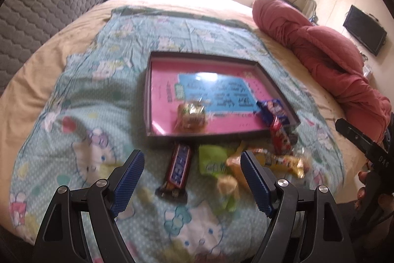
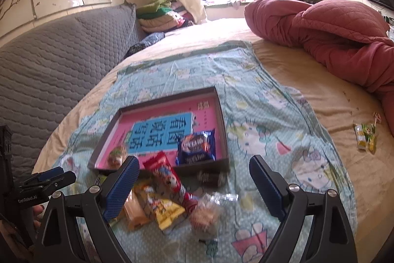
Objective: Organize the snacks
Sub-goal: 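Withdraw both open grippers from the tray back toward the loose snacks, then move right gripper to clear round-bread bag while left gripper approaches Snickers bar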
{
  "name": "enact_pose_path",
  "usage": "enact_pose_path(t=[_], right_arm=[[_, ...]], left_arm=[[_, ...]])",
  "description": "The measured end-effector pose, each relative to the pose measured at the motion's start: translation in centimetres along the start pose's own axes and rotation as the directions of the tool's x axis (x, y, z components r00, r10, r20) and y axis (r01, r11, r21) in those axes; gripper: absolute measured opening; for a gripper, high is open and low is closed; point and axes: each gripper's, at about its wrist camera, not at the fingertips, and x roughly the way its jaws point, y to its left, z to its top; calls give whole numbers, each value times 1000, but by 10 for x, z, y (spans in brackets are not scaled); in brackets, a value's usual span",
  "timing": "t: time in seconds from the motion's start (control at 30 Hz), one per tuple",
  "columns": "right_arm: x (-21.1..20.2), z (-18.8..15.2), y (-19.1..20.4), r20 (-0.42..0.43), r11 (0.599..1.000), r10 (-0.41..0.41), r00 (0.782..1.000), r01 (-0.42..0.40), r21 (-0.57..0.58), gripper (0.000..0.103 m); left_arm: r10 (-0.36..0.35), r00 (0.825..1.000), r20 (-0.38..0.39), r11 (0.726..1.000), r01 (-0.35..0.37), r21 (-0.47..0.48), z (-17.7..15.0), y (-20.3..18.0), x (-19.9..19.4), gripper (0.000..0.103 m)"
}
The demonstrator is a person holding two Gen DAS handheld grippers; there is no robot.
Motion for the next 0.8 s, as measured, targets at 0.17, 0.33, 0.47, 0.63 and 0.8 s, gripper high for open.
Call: enact_pose_path(t=[0.17,0.33,0.47,0.63,0.8], right_arm=[[0,-9,-2,-39,1000,15,999,-14,23,91],[-2,-13,1,-53,1000,24,998,-23,12,91],[-1,-17,6,-74,1000,9,997,-10,-10,91],[3,-23,8,-108,999,29,994,-31,-15,91],[13,-33,9,-183,997,73,980,-77,-12,100]], left_arm=[[0,999,-54,1000,-1,-21,-14,8,0,82],[12,998,-69,1000,-14,-21,-19,12,0,82],[18,997,-78,1000,-19,-13,-21,11,2,82],[22,996,-92,1000,-22,9,-23,8,6,82],[17,995,-103,1000,-15,17,-24,6,11,82]])
